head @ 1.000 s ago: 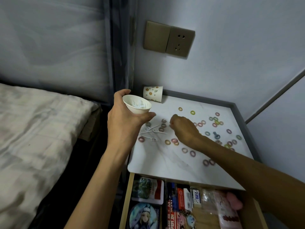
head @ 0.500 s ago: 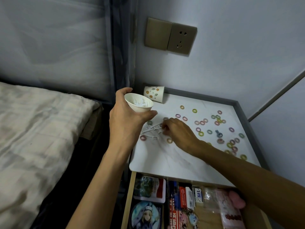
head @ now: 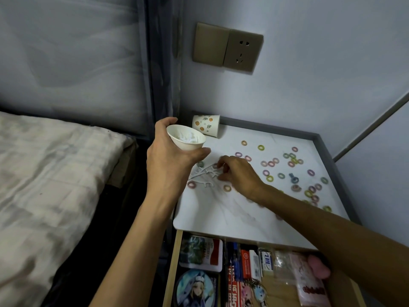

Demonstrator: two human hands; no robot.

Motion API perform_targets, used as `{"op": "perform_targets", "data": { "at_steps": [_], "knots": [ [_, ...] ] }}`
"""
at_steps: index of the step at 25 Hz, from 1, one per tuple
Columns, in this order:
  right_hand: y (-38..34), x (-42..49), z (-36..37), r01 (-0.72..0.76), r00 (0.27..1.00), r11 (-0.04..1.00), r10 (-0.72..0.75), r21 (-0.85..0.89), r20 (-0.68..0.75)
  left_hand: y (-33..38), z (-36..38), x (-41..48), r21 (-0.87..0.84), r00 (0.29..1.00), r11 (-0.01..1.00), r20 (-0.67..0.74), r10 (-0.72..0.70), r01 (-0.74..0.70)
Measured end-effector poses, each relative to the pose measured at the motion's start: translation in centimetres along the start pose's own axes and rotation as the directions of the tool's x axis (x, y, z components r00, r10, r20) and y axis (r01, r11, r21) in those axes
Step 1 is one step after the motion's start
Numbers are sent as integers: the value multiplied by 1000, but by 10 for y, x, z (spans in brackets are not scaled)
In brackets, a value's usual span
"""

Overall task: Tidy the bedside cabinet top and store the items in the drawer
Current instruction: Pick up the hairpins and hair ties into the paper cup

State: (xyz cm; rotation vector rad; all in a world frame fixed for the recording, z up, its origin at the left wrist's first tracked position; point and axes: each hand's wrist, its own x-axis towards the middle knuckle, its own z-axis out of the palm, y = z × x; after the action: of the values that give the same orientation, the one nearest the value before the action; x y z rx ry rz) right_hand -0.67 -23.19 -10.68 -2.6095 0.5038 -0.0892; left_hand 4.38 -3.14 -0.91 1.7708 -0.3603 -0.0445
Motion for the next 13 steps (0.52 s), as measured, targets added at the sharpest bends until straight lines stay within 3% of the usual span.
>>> {"op": "perform_targets", "data": {
  "at_steps": [13],
  "knots": [
    [-2,13,-8,87,996,991,-85,-102,27,-1,1,1,-2,1000,1000,8,1,-1]
  ]
}}
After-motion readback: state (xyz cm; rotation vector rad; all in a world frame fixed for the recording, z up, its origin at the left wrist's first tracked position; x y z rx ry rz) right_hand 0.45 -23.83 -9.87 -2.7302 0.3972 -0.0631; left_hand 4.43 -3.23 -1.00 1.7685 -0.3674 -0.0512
